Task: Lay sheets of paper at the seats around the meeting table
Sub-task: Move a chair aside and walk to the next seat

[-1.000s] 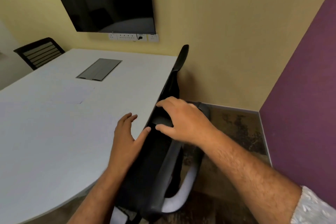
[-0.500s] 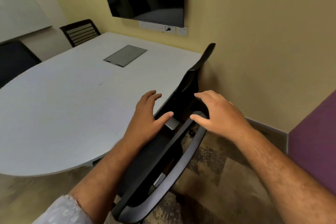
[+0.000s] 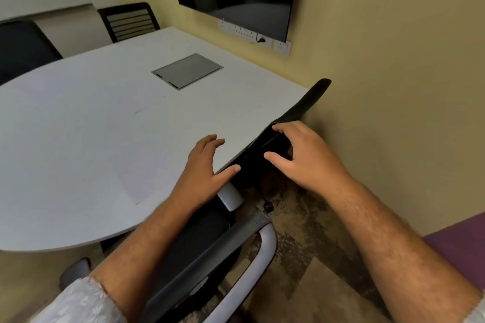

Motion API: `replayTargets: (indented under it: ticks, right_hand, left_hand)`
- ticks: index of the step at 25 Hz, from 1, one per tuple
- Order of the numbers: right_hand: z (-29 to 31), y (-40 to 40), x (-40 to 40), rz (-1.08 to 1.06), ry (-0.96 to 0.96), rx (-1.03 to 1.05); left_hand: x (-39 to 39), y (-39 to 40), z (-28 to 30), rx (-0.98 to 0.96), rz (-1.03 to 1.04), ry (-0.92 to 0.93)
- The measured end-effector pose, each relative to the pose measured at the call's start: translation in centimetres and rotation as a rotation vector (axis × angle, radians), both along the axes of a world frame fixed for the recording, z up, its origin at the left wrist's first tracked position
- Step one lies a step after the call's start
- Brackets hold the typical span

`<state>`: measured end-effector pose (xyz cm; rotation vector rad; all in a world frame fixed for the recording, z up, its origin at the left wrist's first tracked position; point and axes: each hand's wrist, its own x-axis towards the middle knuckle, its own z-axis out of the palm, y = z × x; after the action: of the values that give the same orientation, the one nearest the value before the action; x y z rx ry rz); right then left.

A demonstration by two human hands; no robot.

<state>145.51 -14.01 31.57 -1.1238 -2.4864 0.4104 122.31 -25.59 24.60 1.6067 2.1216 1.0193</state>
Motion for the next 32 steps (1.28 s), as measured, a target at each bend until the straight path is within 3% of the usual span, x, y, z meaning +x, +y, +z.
replayTargets:
  ticks: [9, 20, 25, 32]
  right_hand:
    - [-6.0, 12.1, -4.6, 0.159, 0.088, -0.181]
    - [-4.9, 28.5, -10.0, 0.433, 0.017, -0.141]
    - [-5.0, 32.4, -13.8, 0.487, 0.035, -0.148]
    - [-7.2, 38.2, -22.9, 0.556, -0.026, -0.126]
  left_hand:
    - [0.5, 6.6, -4.3, -0.124, 0.222, -0.004]
    - [1.7, 17.0, -3.0, -0.09, 0.573, 0.006]
    - [-1.8, 20.4, -2.0, -0.085, 0.699, 0.05]
    - [-10.7, 27.2, -5.6, -0.025, 0.786, -0.029]
